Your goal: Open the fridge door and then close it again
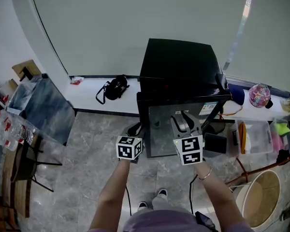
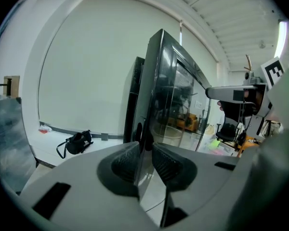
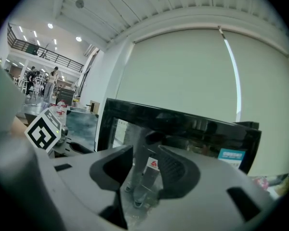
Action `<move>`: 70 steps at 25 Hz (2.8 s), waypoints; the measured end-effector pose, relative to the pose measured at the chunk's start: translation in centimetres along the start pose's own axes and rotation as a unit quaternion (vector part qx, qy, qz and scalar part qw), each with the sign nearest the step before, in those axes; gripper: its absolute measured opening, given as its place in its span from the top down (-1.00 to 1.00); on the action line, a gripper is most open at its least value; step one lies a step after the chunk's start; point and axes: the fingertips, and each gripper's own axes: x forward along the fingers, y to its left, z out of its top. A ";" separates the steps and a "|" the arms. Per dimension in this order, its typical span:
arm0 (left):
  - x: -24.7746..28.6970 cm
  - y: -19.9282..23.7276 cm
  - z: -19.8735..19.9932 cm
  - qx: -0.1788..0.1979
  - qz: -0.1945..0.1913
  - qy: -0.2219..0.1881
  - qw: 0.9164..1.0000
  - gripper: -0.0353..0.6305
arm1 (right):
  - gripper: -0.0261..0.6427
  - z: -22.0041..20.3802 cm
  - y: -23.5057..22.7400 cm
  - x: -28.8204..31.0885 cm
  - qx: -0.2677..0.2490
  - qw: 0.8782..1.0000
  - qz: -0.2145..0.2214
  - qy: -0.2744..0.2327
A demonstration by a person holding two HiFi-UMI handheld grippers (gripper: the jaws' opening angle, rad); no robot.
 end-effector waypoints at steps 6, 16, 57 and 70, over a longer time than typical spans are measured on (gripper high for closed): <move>1.4 0.8 0.6 -0.003 0.006 -0.003 1.000 0.68 | 0.47 -0.7 -1.0 1.1 -0.006 1.000 -0.001 0.005; 3.3 1.9 1.5 -0.009 0.010 -0.002 1.000 0.69 | 0.49 -1.4 -2.0 3.4 0.000 1.000 -0.002 0.013; -2.5 1.1 3.5 -0.036 0.035 -0.081 0.995 0.84 | 0.74 -2.5 1.1 -0.5 0.088 0.996 0.021 0.019; -9.7 -0.1 1.5 -0.018 0.044 -0.079 0.996 0.88 | 0.91 -3.4 4.4 -6.8 0.108 0.994 0.009 0.026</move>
